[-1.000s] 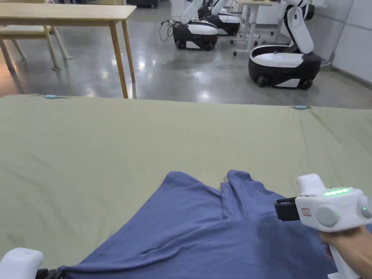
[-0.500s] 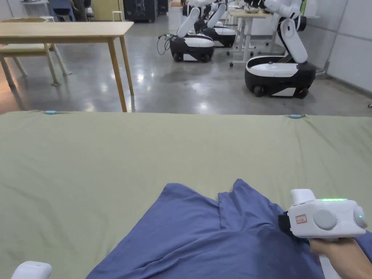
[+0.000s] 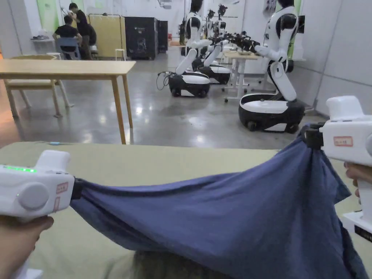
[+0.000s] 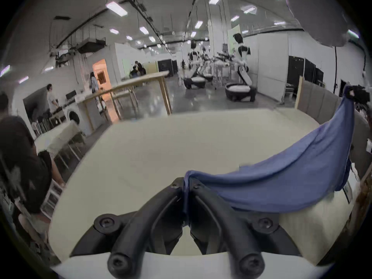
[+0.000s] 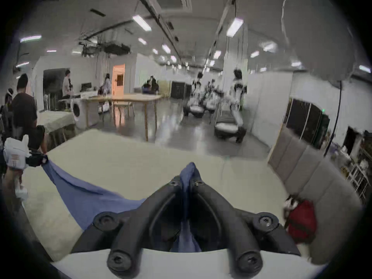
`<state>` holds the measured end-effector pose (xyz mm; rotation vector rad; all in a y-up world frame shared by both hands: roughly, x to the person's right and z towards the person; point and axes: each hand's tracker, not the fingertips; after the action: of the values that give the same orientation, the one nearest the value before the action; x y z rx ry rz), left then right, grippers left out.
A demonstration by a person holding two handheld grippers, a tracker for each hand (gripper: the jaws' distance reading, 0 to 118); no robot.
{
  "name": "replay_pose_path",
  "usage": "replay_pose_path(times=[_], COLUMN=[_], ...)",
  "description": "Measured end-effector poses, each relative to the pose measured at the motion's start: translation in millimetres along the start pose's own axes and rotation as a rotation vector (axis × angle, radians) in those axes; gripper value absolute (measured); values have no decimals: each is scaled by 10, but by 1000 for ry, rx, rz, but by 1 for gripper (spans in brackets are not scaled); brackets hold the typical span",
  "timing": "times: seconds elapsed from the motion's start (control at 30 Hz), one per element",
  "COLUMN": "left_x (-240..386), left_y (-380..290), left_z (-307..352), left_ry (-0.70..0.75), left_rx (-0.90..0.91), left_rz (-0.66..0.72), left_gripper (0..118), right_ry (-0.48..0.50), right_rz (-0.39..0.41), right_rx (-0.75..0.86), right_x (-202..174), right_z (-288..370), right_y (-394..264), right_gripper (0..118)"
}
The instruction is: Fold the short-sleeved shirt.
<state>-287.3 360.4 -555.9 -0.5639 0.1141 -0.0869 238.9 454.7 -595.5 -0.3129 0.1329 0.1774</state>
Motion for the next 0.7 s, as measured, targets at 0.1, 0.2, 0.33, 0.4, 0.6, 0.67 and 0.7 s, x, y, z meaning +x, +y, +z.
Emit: replay_pose_path(times=[0.1, 0.2, 0.33, 0.4, 0.6, 0.67, 0.7], left_x=[-7, 13, -35, -66, -150, -147, -122], left_y=[694, 1337, 2067, 2330, 2587, 2468, 2373], left_z=[113, 244, 382, 453, 610, 522, 456], left_ry=[36, 99, 182, 198, 184, 174, 175], left_rx=[95, 180, 283, 322, 383, 384, 374], left_rz=[-3, -46, -29, -13, 5, 2, -7], left_gripper=[2, 2, 2, 2, 2, 2, 2], right_ry=[-30, -69, -72, -89, -91, -87, -92], right_rz=[-10, -45, -115, -129, -162, -165, -164], right_rx=[111, 207, 310, 356, 380, 377, 366], right_x=[181, 340, 538, 564, 536, 501, 480], right_z=[179, 312, 401, 440, 315, 177, 90], right_y=[618, 1159, 1717, 1893, 1932, 1732, 1623], right_gripper=[8, 8, 8, 8, 8, 8, 8])
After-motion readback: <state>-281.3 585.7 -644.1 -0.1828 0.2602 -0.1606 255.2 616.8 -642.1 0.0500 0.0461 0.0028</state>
